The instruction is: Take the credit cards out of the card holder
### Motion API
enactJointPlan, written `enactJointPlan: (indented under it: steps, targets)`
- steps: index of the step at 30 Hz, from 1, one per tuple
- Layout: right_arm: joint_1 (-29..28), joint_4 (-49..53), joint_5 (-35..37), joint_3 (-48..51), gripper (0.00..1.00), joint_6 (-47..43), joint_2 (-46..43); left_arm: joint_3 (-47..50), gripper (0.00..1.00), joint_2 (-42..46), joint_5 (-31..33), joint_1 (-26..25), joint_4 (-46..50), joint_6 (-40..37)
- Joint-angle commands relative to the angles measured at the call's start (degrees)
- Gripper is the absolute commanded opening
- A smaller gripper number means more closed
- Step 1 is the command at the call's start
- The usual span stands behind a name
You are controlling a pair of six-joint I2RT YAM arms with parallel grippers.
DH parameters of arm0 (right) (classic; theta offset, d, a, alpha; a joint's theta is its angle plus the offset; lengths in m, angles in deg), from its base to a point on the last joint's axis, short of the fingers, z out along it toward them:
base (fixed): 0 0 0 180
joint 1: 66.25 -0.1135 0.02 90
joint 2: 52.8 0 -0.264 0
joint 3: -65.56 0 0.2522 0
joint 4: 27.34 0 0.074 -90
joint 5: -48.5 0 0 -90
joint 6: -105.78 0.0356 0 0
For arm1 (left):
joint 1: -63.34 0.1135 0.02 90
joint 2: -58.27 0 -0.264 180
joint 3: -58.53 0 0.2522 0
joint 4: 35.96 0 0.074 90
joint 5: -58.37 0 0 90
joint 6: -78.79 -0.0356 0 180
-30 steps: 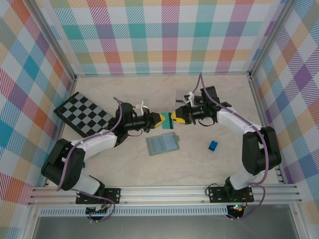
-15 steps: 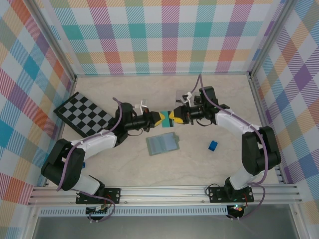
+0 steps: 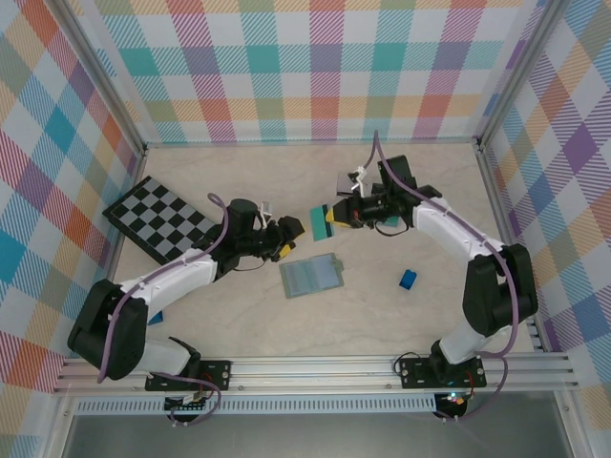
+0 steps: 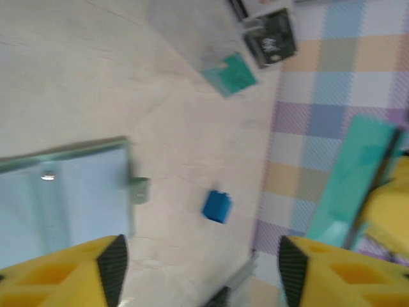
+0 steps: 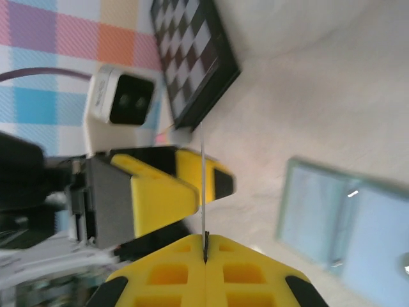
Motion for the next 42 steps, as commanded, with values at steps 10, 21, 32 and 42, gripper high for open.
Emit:
enactJointPlan:
  steps: [10, 21, 32, 42]
  targets:
    - [2.9, 11.2, 33.4, -10.3, 0.00, -50.6, -2.1, -9.0, 0.97, 4.4, 19.7, 1.5, 36.6, -14.4]
    - [6.0, 30.8, 38.9, -23.8, 0.00, -83.4, 7.8, -7.5, 1.00, 6.5, 20.4, 3.5, 39.1, -17.1]
    - [6.5, 32.3, 44.6, -26.0, 0.00, -90.2, 15.6, -6.6, 1.00, 6.9, 16.4, 5.0, 37.6, -17.0]
    - [6.5, 28.2, 49.6, -24.6, 0.00, -94.6, 18.8, -6.0, 1.00, 5.5, 13.9, 5.1, 34.9, -15.5]
